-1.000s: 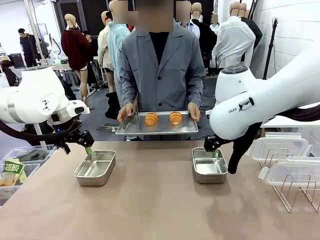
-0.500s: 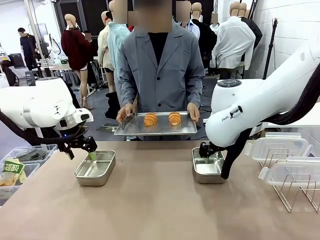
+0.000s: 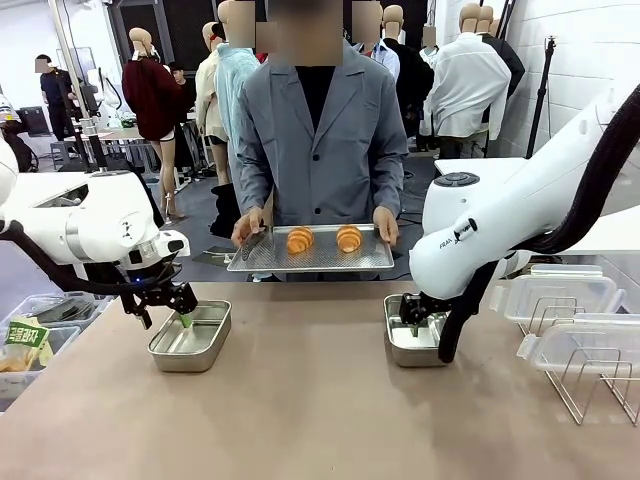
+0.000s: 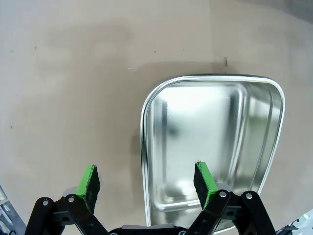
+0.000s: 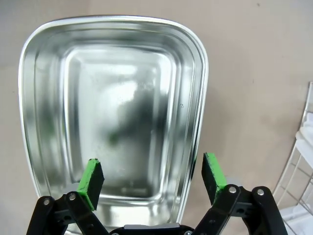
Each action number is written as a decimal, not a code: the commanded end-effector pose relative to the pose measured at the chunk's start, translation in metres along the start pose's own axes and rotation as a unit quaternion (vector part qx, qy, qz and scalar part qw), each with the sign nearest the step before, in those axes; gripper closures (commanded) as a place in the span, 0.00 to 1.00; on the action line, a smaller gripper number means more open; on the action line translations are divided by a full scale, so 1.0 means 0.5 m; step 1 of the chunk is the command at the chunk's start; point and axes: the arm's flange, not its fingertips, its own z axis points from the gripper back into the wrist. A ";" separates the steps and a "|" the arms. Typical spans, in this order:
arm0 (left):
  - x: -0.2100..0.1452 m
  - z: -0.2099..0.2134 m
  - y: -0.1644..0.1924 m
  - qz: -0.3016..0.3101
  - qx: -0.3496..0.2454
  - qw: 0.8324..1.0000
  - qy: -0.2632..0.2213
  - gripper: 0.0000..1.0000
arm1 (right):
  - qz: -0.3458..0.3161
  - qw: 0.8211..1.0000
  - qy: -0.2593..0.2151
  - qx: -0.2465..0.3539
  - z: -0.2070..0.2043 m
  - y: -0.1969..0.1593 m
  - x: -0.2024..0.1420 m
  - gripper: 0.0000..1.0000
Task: Place the bread in airtight containers.
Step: Lift both Airtight Container, then once an object is inside an Airtight Container , place the container in the center of the table.
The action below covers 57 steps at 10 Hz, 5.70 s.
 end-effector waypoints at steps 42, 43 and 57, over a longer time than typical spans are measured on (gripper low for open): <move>-0.123 0.314 -0.057 -0.032 0.032 0.998 -0.054 1.00 | -0.092 0.993 -0.005 0.076 0.250 -0.157 0.056 1.00; -0.123 0.314 -0.057 -0.032 0.032 0.998 -0.054 1.00 | -0.092 0.993 -0.005 0.076 0.250 -0.157 0.056 1.00; -0.123 0.314 -0.057 -0.032 0.032 0.998 -0.054 1.00 | -0.092 0.993 -0.005 0.076 0.250 -0.157 0.056 1.00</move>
